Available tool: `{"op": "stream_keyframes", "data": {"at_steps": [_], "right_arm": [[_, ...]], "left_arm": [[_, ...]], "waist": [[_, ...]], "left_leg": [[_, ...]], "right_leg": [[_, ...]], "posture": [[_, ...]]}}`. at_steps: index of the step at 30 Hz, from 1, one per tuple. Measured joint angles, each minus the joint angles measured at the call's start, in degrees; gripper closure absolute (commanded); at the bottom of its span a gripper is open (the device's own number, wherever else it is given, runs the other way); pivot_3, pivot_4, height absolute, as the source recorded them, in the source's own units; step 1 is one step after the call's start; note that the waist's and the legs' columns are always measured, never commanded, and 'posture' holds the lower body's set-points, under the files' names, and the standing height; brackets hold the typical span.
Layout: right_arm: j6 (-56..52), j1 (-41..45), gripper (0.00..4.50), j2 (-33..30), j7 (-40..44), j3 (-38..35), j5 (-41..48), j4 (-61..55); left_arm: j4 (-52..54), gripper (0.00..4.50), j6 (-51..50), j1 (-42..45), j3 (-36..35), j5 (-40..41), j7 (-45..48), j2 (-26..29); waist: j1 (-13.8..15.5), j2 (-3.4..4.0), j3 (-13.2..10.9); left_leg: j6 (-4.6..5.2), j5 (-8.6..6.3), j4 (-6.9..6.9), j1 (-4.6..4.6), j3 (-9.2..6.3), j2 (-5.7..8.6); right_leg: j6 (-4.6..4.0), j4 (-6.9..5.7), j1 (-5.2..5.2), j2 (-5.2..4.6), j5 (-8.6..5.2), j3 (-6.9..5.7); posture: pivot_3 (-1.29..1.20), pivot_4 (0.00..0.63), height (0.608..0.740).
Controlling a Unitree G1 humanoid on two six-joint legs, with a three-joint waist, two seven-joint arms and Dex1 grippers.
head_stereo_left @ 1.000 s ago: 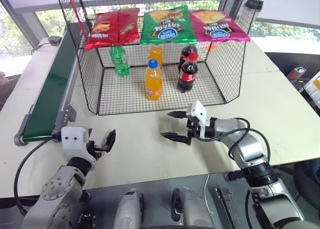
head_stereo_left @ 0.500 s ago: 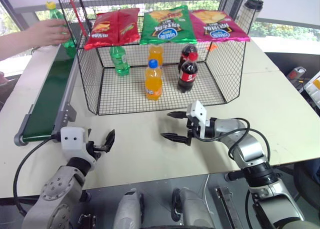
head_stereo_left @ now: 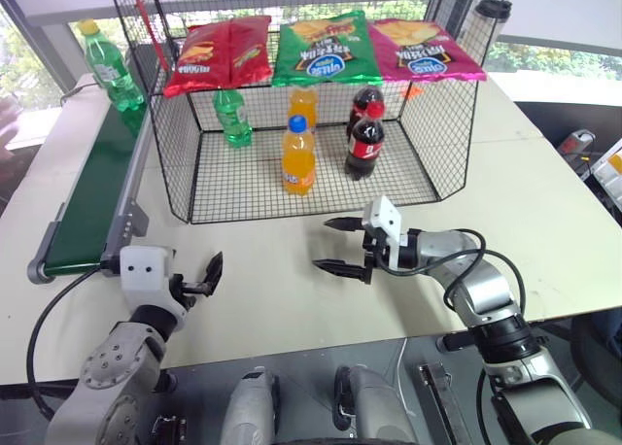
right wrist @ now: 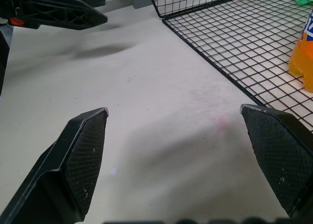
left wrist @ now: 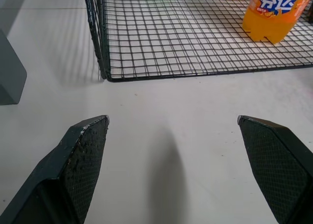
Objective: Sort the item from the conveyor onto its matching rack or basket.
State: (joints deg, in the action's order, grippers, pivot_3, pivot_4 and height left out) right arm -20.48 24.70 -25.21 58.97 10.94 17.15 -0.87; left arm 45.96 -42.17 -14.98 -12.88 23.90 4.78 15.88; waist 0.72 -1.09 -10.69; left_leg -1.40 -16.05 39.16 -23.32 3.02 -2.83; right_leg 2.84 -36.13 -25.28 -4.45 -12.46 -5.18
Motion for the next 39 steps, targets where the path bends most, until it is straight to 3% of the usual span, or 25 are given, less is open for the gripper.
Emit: {"op": "stream_keyframes", "data": {"at_steps": [19,30,39], "right_arm": [[0.00,-0.31,0.00,-0.17,1.05,0.00,0.00,0.03],[-4.74,0.24,0.00,-0.30,2.30,-0.27,4.37,-4.05],[-9.22,1.64,0.00,-0.71,3.83,-0.55,10.19,-11.42]], "left_arm": [[3.33,0.10,1.46,-0.33,-0.56,-2.47,-2.12,-1.73],[5.72,0.10,0.88,5.36,-21.16,0.59,-9.37,-3.11],[0.90,0.10,-1.46,4.38,-29.68,3.49,-8.72,-0.06]], "waist": [[-0.02,0.00,0.00],[-0.06,0.00,0.00],[0.04,-0.02,0.01]], "left_leg": [[0.00,0.00,0.00,0.00,-0.01,0.00],[0.00,0.00,0.00,0.00,-0.03,0.00],[0.00,0.00,0.00,0.00,-0.04,0.00]], "right_leg": [[0.00,0.00,0.00,0.00,0.00,0.00],[0.05,0.00,0.01,0.01,0.03,0.00],[-0.01,0.01,0.03,-0.01,0.00,-0.01]], "posture": [[0.00,0.150,0.740],[0.00,0.150,0.740],[0.00,0.150,0.740]]}}
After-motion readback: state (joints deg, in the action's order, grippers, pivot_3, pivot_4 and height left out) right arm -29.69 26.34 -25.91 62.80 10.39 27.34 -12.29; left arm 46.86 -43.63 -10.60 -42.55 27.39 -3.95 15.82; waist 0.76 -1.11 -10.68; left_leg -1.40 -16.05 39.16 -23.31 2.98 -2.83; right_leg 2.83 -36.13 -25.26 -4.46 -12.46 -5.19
